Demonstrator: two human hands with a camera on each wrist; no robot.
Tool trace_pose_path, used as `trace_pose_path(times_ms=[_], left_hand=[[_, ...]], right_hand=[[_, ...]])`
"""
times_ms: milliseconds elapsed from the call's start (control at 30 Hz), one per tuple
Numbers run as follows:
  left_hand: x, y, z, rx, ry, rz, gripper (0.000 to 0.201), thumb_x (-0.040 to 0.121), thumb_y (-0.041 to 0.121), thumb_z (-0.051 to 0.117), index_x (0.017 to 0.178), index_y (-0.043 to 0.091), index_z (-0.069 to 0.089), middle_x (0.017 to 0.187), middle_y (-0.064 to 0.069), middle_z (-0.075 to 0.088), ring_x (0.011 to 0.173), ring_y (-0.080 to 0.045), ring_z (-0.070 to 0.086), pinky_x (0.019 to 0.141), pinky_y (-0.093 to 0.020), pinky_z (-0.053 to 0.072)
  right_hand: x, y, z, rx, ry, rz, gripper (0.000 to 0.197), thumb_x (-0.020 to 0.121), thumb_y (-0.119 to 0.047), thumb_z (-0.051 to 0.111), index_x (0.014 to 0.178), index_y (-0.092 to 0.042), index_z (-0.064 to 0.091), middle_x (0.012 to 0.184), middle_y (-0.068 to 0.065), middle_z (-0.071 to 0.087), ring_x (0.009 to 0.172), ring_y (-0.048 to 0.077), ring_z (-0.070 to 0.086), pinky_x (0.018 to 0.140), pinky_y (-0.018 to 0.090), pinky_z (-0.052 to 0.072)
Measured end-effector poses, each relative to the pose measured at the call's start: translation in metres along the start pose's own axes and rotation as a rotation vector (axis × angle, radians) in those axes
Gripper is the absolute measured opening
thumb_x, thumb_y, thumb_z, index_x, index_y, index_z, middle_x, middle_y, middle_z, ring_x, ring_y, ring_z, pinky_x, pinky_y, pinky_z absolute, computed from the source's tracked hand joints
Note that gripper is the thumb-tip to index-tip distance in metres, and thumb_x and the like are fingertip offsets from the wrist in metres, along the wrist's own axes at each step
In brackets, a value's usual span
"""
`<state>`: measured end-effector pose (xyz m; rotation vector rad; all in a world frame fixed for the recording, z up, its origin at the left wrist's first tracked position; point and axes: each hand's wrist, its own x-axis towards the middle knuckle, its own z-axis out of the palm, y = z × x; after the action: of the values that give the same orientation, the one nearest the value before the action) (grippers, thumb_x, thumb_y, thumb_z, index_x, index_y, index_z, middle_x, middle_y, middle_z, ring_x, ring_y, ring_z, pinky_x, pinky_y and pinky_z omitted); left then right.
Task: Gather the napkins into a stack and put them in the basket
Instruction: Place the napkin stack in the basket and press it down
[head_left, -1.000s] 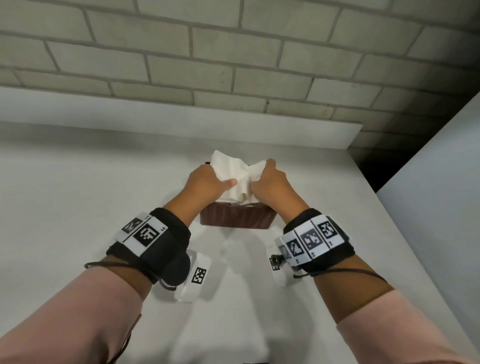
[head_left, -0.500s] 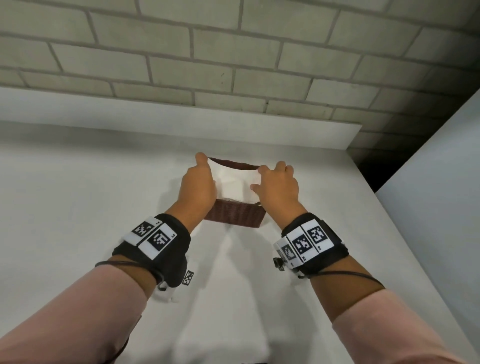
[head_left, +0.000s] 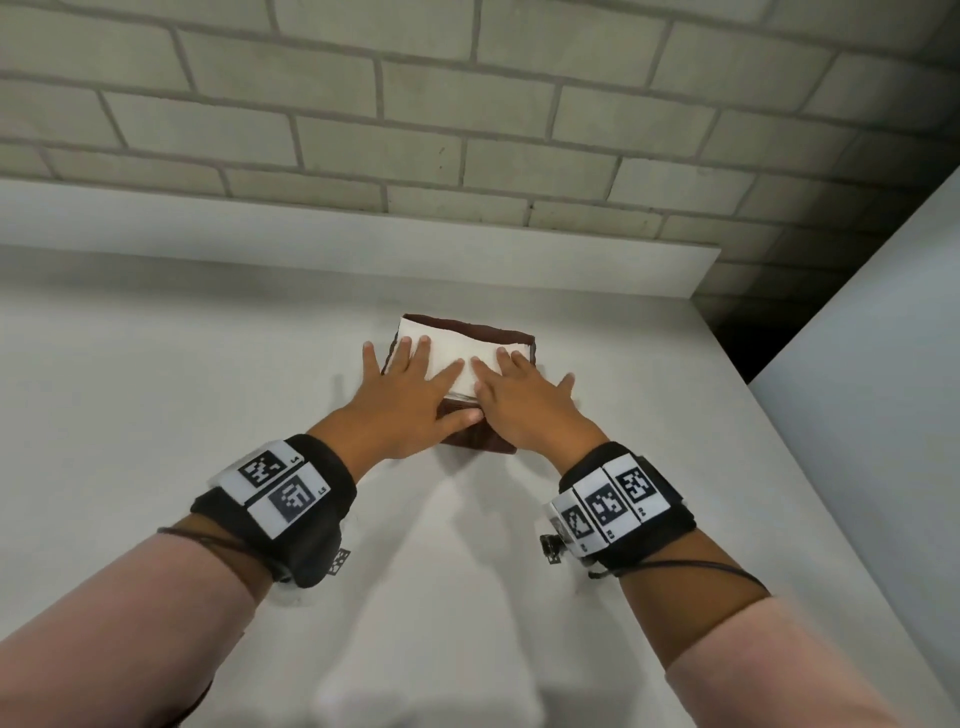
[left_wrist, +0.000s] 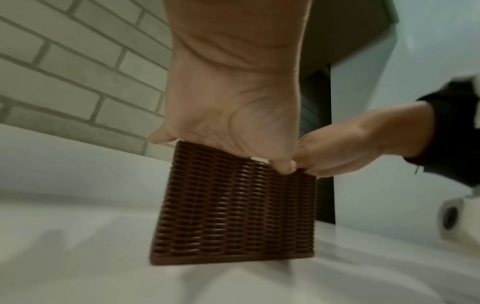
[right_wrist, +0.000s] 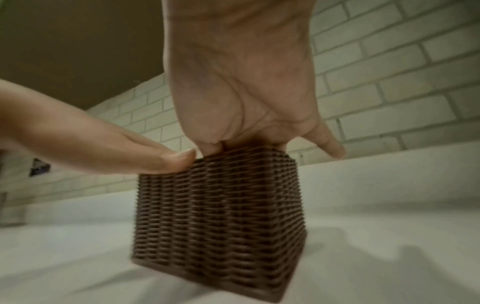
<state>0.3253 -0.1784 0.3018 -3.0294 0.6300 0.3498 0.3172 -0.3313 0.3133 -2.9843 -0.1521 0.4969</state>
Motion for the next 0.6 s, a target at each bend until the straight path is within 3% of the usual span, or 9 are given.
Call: trace_pose_path(times_ms=[100, 200, 267, 333, 400, 433, 500, 600], left_hand=[[-0.003, 0.001, -0.003, -0.032, -0.082, 0.022, 0.08, 0.078, 0.078, 0.021, 0.148, 0.04, 0.006, 0.16, -0.014, -0.007, 0.145, -0.036, -0.013, 0.11, -0.064, -0.009], [-0.009, 0.002, -0.012, -0.101, -0.159, 0.024, 0.075, 0.081, 0.075, 0.018, 0.147, 0.041, 0.01, 0.161, -0.009, -0.006, 0.145, -0.033, -0.015, 0.109, -0.063, -0.012], [-0.007, -0.004, -0.022, -0.14, -0.086, 0.022, 0.064, 0.09, 0.062, 0.011, 0.146, 0.035, 0.023, 0.16, -0.006, 0.01, 0.147, -0.026, -0.008, 0.11, -0.062, -0.009], [-0.002, -0.011, -0.028, -0.059, 0.038, 0.019, 0.053, 0.098, 0.045, 0.015, 0.139, 0.021, 0.038, 0.151, -0.005, 0.034, 0.147, -0.023, 0.007, 0.112, -0.062, 0.001], [0.004, -0.015, -0.03, 0.077, 0.034, 0.002, 0.043, 0.099, 0.033, 0.026, 0.136, 0.014, 0.04, 0.146, -0.006, 0.039, 0.143, -0.023, 0.019, 0.111, -0.062, 0.011], [0.007, -0.015, -0.03, 0.114, -0.006, -0.01, 0.043, 0.099, 0.031, 0.031, 0.137, 0.014, 0.039, 0.148, -0.007, 0.037, 0.142, -0.024, 0.022, 0.11, -0.062, 0.014], [0.013, -0.014, -0.032, 0.123, -0.086, -0.03, 0.047, 0.097, 0.033, 0.038, 0.141, 0.016, 0.035, 0.152, -0.009, 0.029, 0.143, -0.025, 0.02, 0.109, -0.061, 0.015], [0.025, -0.012, -0.036, 0.128, -0.172, -0.048, 0.048, 0.095, 0.03, 0.048, 0.14, 0.017, 0.038, 0.154, -0.01, 0.028, 0.146, -0.025, 0.013, 0.109, -0.063, 0.007]], right_hand=[[0.004, 0.008, -0.01, -0.073, -0.066, -0.024, 0.051, 0.099, -0.031, 0.018, 0.149, -0.035, 0.011, 0.162, 0.0, 0.003, 0.149, 0.02, -0.003, 0.112, 0.064, -0.002], [0.008, 0.007, -0.02, -0.129, -0.147, -0.017, 0.052, 0.099, -0.026, 0.022, 0.149, -0.036, 0.012, 0.162, 0.0, 0.004, 0.149, 0.021, 0.0, 0.113, 0.063, -0.001], [0.007, 0.001, -0.025, -0.166, -0.096, -0.015, 0.05, 0.097, -0.022, 0.029, 0.146, -0.029, 0.026, 0.157, 0.005, 0.023, 0.146, 0.024, 0.015, 0.112, 0.063, 0.003], [0.006, -0.008, -0.031, -0.179, 0.095, -0.043, 0.037, 0.094, -0.017, 0.04, 0.129, -0.017, 0.05, 0.137, 0.009, 0.051, 0.133, 0.027, 0.04, 0.113, 0.054, 0.017], [0.007, -0.015, -0.033, -0.12, 0.213, -0.099, 0.03, 0.092, -0.015, 0.05, 0.12, -0.011, 0.057, 0.123, 0.01, 0.061, 0.118, 0.03, 0.054, 0.098, 0.04, 0.04], [0.009, -0.017, -0.033, -0.115, 0.197, -0.116, 0.031, 0.091, -0.017, 0.054, 0.121, -0.01, 0.056, 0.122, 0.011, 0.061, 0.115, 0.03, 0.056, 0.086, 0.036, 0.044], [0.015, -0.017, -0.031, -0.136, 0.108, -0.108, 0.036, 0.09, -0.023, 0.058, 0.123, -0.01, 0.053, 0.122, 0.013, 0.061, 0.113, 0.03, 0.056, 0.076, 0.033, 0.042], [0.023, -0.014, -0.029, -0.165, 0.045, -0.085, 0.039, 0.09, -0.026, 0.059, 0.125, -0.01, 0.052, 0.12, 0.012, 0.062, 0.112, 0.029, 0.058, 0.076, 0.031, 0.04]])
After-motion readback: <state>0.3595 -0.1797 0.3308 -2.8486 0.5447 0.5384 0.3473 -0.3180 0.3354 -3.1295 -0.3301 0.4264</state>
